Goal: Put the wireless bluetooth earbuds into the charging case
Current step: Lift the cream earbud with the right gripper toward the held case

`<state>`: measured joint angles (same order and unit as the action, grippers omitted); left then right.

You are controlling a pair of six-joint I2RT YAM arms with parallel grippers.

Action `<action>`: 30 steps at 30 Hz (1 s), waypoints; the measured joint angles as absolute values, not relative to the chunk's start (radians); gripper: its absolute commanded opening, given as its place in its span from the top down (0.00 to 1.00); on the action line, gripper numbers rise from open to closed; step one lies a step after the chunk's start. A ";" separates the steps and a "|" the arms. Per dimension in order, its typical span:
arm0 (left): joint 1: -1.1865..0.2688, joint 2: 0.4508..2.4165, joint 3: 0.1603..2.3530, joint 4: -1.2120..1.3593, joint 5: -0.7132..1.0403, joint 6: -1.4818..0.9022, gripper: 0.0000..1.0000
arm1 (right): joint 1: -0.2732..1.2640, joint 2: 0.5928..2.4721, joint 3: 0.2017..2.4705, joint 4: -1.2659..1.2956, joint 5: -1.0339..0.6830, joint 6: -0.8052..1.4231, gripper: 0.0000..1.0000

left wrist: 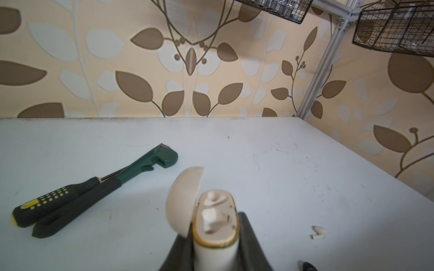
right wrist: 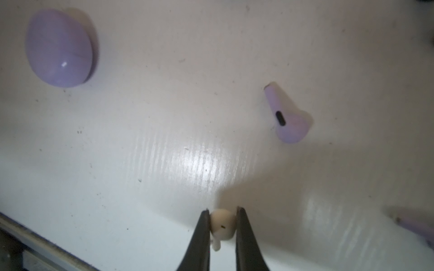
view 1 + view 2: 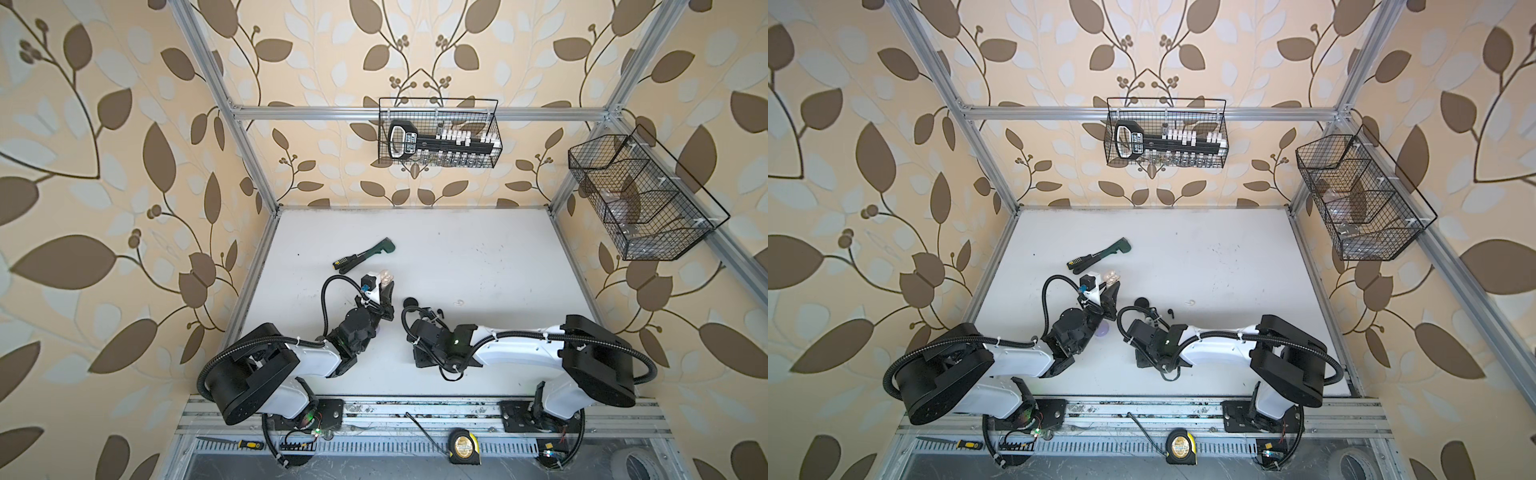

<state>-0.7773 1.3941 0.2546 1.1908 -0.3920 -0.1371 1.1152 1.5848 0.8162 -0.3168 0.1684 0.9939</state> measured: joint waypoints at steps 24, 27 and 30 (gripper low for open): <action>-0.777 1.561 0.269 1.336 -0.145 -0.165 1.00 | 0.902 1.381 0.714 -0.213 0.198 1.036 0.94; -0.777 1.567 0.279 1.336 -0.101 -0.168 1.00 | 0.884 1.325 0.714 -0.217 0.227 1.036 0.94; -0.777 1.573 0.297 1.337 -0.051 -0.168 1.00 | 0.871 1.271 0.719 -0.229 0.262 1.036 0.93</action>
